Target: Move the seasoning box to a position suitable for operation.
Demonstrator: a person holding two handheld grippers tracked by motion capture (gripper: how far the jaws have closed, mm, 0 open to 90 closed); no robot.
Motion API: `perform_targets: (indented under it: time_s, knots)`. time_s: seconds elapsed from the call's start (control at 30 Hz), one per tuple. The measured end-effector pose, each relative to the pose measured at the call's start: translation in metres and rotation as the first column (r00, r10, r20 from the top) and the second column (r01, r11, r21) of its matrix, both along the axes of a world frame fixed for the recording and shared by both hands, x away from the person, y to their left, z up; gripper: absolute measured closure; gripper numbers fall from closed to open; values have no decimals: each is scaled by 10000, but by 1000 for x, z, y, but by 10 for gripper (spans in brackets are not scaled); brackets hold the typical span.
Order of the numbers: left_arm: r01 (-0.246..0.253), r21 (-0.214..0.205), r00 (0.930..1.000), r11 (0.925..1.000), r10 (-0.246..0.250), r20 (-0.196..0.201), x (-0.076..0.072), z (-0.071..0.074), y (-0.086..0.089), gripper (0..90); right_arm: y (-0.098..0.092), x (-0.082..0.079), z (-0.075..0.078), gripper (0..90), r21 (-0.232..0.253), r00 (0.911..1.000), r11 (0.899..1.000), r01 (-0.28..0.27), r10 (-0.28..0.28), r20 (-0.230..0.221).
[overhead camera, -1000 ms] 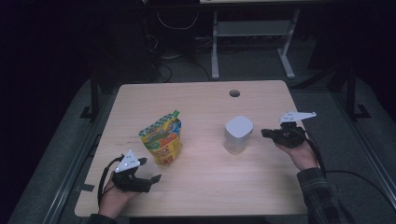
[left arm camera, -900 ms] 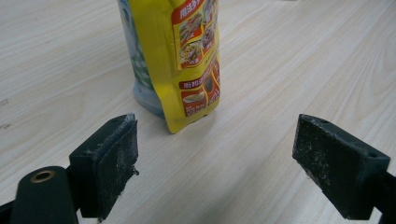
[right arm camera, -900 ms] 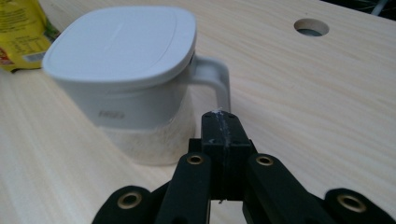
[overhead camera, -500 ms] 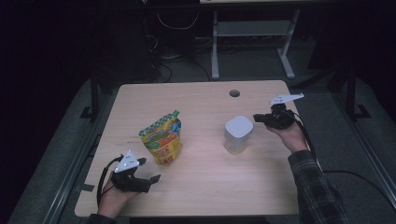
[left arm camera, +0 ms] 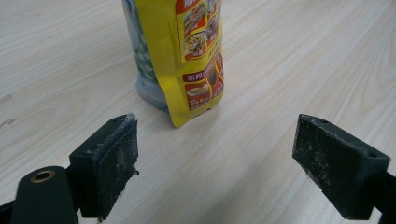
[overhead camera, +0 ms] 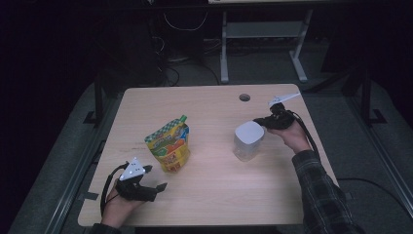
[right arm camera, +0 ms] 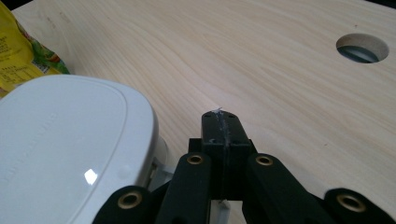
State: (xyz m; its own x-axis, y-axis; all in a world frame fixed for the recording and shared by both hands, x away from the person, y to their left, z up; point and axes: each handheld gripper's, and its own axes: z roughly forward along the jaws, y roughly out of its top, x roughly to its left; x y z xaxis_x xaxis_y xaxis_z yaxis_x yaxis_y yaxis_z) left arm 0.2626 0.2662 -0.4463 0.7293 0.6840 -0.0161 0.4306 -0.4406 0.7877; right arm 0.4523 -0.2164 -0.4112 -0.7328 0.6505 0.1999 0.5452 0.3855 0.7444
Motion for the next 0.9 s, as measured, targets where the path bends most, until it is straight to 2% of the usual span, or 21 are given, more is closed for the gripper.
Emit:
perform_targets:
  time_s: [0.1,0.27,0.33,0.4,0.5,0.67,0.73,0.77,0.9]
  knots:
    - [-4,-9,10000,10000,4,-13,0,0,0,136,-2,-2,-1,900,-43,9992,9995,-319,317,-229]
    - [1,-16,10000,10000,-1,14,0,0,0,136,-4,-6,-2,900,-162,9976,9983,-554,547,-417]
    - [3,-10,10000,10000,-3,-5,1,0,0,136,-5,-10,-3,900,-80,9950,9959,-903,899,-447]
    - [-2,-27,10000,10000,2,-49,0,0,0,136,-4,-16,-3,900,-204,9917,9927,-1193,1181,-500]
    - [-25,-46,10000,10000,25,6,0,0,0,136,-4,-20,-4,900,-218,9920,9927,-1187,1176,-468]
    - [-3,10,10000,10000,3,-19,0,0,1,136,-8,-38,-7,900,-109,9913,9920,-1256,1250,-412]
    - [-45,-77,10000,10000,45,-14,0,0,1,136,-8,-40,-7,900,-133,9906,9912,-1319,1313,-387]
    - [-28,-56,10000,10000,28,-4,0,0,0,136,-8,-48,-7,900,-276,9912,9909,-1319,1315,-143]
    - [-17,-42,10000,10000,17,0,0,0,0,136,-8,-56,-7,900,-254,9903,9901,-1384,1379,-187]
